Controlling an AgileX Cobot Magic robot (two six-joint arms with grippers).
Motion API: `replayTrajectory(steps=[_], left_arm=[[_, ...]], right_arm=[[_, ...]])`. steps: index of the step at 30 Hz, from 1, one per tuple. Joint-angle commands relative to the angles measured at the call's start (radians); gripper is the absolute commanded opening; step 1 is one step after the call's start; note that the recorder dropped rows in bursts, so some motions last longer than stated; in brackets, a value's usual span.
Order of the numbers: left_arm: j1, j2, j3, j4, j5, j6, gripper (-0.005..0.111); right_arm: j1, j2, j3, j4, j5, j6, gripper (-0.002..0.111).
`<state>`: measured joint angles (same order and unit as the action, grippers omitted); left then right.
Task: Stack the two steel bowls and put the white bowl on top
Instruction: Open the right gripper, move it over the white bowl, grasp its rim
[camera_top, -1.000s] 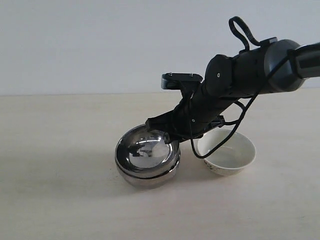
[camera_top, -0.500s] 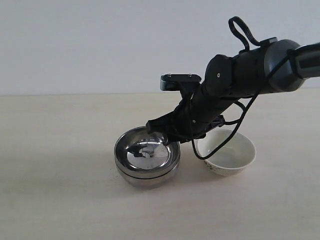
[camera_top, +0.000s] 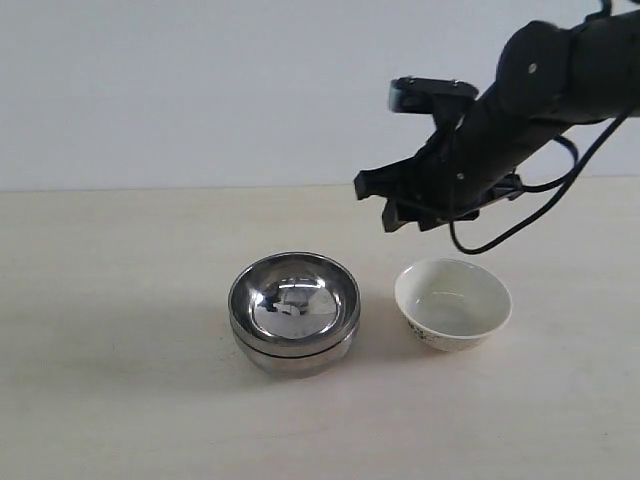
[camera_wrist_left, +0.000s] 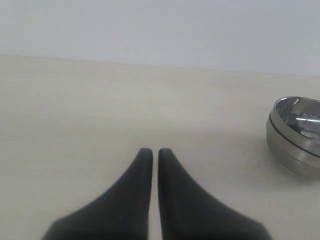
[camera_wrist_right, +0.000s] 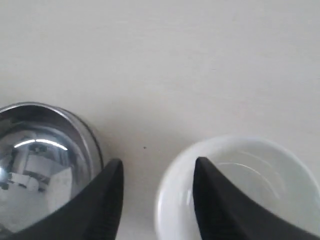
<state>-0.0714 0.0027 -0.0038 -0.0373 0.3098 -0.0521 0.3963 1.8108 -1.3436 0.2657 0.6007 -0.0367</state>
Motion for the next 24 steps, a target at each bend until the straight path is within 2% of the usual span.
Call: replayTrajectory(steps=[1,11,24], left_arm=[[0.003,-0.003,0.004,0.002,-0.003,-0.001,0.004],[0.003,-0.003,0.004,0.002,-0.003,-0.001,0.004],[0.003,-0.003,0.004,0.002,-0.003,-0.001,0.004]], right_arm=[[-0.079,-0.035,0.015,-0.021,0.050,0.001,0.039],[-0.185,-0.033,0.173,-0.029,-0.103,-0.008,0.039],[-0.195,-0.004,0.201,-0.038,-0.106,-0.022,0.039]])
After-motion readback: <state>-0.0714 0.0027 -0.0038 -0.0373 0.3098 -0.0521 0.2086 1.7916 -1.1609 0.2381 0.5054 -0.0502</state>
